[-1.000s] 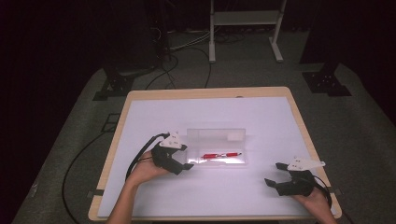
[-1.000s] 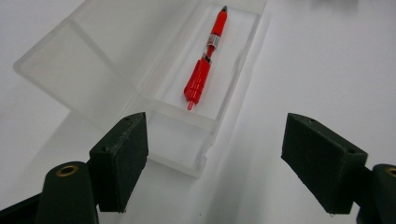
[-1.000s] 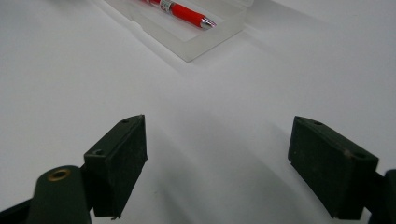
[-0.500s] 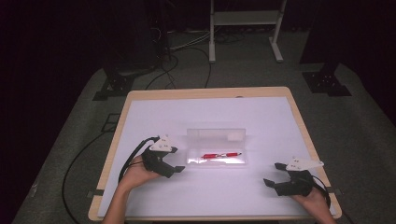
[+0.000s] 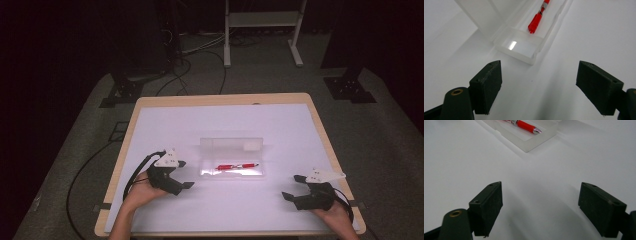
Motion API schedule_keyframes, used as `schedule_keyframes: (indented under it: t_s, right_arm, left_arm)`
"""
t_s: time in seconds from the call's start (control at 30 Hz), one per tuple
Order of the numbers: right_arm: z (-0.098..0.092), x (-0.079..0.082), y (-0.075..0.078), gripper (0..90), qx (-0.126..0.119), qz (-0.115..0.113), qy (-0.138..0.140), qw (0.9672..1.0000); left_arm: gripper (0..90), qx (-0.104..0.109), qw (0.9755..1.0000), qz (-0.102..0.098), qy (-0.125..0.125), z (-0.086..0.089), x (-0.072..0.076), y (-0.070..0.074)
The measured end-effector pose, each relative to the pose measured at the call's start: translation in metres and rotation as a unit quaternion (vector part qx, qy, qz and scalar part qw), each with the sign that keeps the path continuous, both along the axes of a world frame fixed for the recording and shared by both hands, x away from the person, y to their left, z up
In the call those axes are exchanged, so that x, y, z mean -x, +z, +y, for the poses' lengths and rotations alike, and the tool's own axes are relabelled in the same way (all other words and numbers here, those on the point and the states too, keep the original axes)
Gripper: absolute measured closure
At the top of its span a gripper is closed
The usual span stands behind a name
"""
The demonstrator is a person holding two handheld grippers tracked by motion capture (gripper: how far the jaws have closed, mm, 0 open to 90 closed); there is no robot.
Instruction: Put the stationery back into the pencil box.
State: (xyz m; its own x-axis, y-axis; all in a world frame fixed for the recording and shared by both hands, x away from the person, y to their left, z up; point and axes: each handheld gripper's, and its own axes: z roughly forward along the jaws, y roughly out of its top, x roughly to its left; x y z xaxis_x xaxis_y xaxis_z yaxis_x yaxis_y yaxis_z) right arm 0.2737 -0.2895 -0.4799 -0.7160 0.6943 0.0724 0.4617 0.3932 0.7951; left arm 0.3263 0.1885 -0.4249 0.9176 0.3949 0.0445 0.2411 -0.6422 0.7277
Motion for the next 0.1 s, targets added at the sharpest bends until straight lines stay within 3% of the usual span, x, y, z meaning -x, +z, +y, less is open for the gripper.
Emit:
schedule_keyframes:
  t_s: [0.1]
  right_arm:
    - [-0.0007,0.0004,0.0,18.9,-0.002,0.0,0.0,1.0]
  left_arm:
    - [19.0,0.004,1.0,-0.007,0.004,0.0037,0.0069,-0.0012]
